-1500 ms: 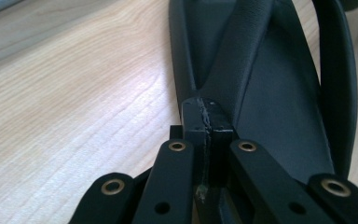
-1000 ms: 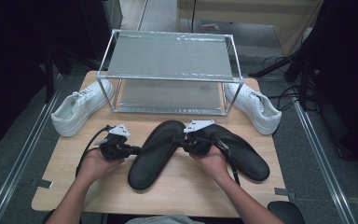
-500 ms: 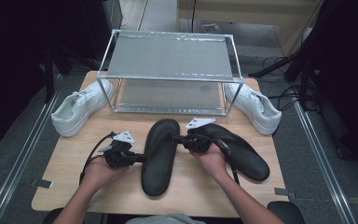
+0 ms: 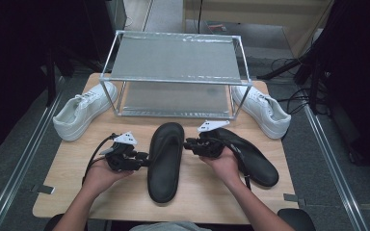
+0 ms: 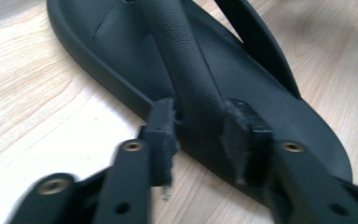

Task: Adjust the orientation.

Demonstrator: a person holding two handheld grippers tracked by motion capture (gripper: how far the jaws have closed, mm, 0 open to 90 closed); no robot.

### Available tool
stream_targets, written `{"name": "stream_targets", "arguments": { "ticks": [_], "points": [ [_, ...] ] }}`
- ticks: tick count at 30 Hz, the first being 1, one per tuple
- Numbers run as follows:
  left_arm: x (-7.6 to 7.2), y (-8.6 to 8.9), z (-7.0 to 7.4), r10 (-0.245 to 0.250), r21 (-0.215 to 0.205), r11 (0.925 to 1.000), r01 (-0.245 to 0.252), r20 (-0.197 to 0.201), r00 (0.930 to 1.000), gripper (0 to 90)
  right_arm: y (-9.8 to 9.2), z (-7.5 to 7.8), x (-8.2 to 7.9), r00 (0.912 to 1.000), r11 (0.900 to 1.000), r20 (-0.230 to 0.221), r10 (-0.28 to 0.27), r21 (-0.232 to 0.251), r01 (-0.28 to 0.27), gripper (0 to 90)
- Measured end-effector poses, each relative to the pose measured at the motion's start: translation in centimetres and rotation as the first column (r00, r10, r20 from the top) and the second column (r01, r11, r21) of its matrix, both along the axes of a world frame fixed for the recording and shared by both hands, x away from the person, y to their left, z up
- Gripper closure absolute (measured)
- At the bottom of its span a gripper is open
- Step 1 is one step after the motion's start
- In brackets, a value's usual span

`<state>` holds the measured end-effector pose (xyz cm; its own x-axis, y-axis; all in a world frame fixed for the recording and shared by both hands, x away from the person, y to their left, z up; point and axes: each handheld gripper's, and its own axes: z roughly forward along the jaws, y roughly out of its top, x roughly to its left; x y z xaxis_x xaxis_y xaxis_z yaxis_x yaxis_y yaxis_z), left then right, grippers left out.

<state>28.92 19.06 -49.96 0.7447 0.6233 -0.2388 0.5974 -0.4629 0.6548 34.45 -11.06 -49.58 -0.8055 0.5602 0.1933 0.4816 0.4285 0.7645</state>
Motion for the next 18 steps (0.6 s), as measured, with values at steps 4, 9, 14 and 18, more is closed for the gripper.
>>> {"name": "stream_targets", "arguments": {
  "ticks": [4, 9, 14, 18],
  "points": [
    [0.3, 0.1, 0.5, 0.002, -0.008, 1.0, -0.002, 0.006, 1.0, 49.4, -0.9, 0.5, -0.6, 0.9999, 1.0, 0.004, 0.015, 0.011, -0.015, 64.5],
    [0.5, -0.2, 0.7, -0.002, -0.012, 0.9999, 0.002, 0.015, 0.9999, 42.9, -2.5, 0.7, -1.6, 0.9995, 1.0, 0.026, 0.018, 0.024, -0.019, 61.0],
    [0.9, -0.9, 0.9, -0.026, -0.011, 0.9996, 0.026, 0.025, 0.9993, 41.0, -4.1, 0.9, -2.3, 0.9992, 0.999, 0.039, 0.003, 0.033, -0.005, 58.7],
    [1.1, -1.2, 0.8, -0.04, -0.02, 0.999, 0.041, 0.025, 0.9989, 40.4, -5.4, 1.2, -2.8, 0.9991, 0.999, 0.033, -0.026, 0.043, 0.024, 57.0]
  ]
}}
